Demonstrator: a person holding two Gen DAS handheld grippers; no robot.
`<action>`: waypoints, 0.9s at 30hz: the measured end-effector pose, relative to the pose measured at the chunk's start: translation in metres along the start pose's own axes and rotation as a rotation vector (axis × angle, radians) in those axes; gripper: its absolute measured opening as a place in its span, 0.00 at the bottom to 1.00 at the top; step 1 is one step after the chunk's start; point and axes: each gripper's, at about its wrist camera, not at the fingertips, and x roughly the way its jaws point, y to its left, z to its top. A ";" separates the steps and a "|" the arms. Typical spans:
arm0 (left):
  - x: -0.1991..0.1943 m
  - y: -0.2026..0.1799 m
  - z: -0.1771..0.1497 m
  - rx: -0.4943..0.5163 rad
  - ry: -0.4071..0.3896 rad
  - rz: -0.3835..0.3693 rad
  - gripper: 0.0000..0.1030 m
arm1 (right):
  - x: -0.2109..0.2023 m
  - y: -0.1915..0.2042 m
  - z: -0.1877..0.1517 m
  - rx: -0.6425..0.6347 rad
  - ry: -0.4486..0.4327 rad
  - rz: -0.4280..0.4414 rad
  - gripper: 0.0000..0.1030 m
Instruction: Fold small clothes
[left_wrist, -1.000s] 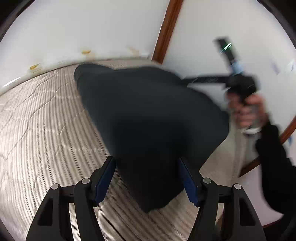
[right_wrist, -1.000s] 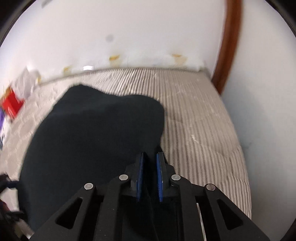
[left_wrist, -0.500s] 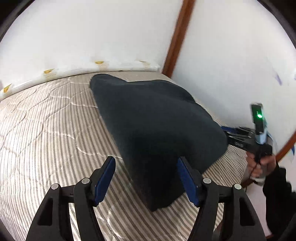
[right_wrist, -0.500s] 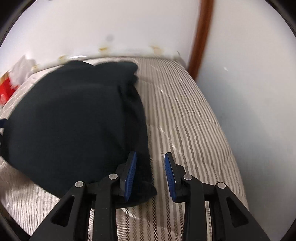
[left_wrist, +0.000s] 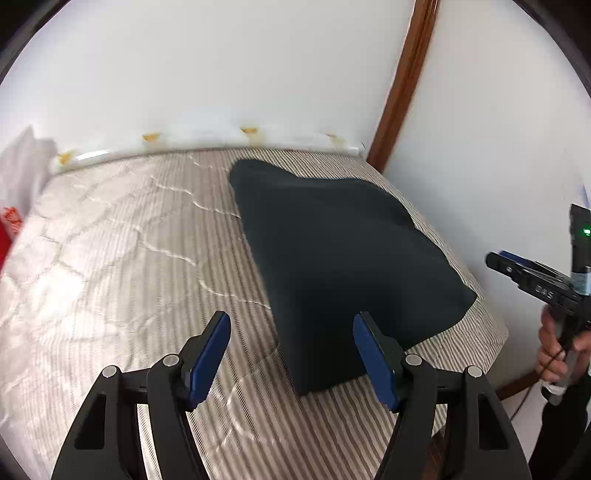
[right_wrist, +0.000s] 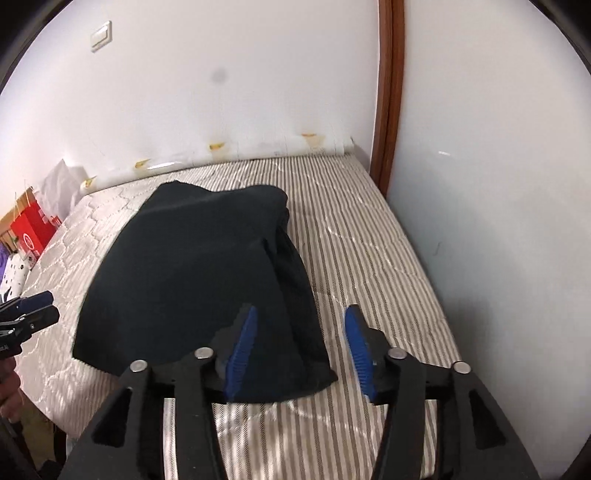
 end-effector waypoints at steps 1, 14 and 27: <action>-0.005 -0.004 0.000 0.001 -0.008 0.016 0.67 | -0.010 0.002 -0.001 0.002 -0.002 0.005 0.54; -0.097 -0.040 -0.011 0.011 -0.089 0.155 0.84 | -0.109 0.012 -0.018 -0.007 -0.075 -0.007 0.87; -0.120 -0.059 -0.010 0.024 -0.137 0.185 0.84 | -0.149 0.012 -0.034 -0.031 -0.121 -0.025 0.93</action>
